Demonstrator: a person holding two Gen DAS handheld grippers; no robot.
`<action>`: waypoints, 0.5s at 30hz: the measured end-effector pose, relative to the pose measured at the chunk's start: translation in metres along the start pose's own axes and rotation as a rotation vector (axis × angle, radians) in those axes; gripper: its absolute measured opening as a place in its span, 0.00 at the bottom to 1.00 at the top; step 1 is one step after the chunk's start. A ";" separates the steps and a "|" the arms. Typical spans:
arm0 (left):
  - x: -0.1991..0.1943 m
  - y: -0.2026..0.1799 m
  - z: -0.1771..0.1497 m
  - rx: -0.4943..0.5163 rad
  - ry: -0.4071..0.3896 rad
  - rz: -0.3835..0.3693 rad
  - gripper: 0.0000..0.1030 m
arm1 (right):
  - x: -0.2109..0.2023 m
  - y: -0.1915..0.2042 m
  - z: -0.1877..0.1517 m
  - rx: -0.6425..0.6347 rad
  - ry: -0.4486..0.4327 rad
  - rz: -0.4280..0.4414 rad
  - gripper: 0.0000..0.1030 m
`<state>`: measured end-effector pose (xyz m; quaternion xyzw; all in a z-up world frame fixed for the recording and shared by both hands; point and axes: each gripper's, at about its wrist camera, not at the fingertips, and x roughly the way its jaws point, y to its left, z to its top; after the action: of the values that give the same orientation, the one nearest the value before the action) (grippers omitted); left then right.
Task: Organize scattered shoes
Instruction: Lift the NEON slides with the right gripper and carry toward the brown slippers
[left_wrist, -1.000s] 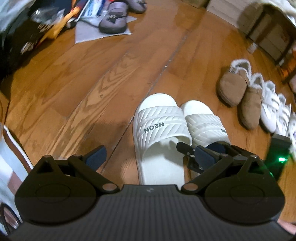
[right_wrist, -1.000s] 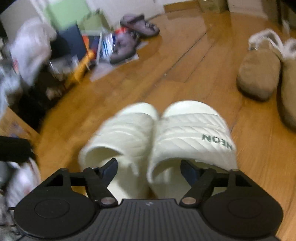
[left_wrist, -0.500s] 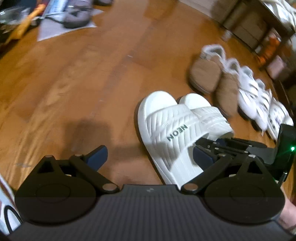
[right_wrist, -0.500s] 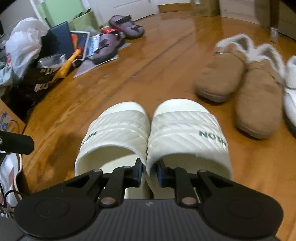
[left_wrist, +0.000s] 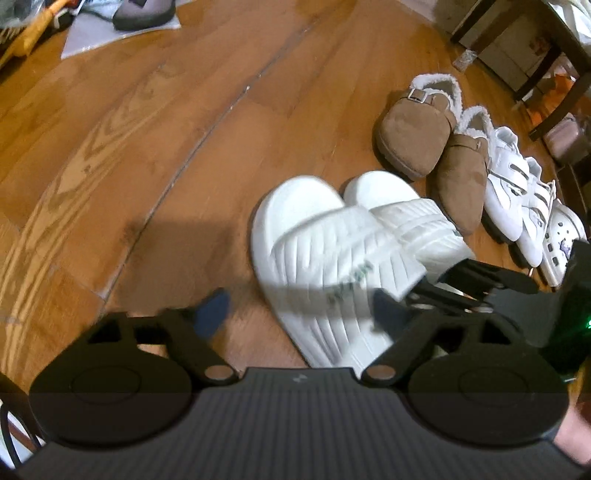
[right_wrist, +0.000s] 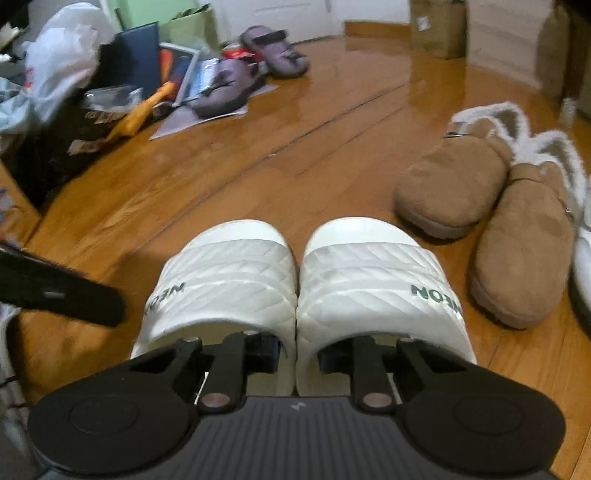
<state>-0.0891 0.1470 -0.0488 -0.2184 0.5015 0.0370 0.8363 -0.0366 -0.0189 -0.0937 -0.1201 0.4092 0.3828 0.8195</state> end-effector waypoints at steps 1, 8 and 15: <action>-0.001 0.000 0.001 0.026 -0.004 -0.024 0.65 | -0.009 0.004 0.003 -0.073 0.014 -0.023 0.18; -0.010 0.001 0.011 0.106 -0.017 -0.082 0.73 | -0.071 0.001 0.045 -0.574 0.110 -0.104 0.18; -0.001 -0.072 0.070 0.249 -0.115 -0.034 0.73 | -0.079 -0.023 0.121 -1.090 0.182 -0.329 0.18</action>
<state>-0.0121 0.1104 0.0039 -0.1192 0.4495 -0.0272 0.8849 0.0204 -0.0144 0.0410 -0.6198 0.1976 0.3938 0.6494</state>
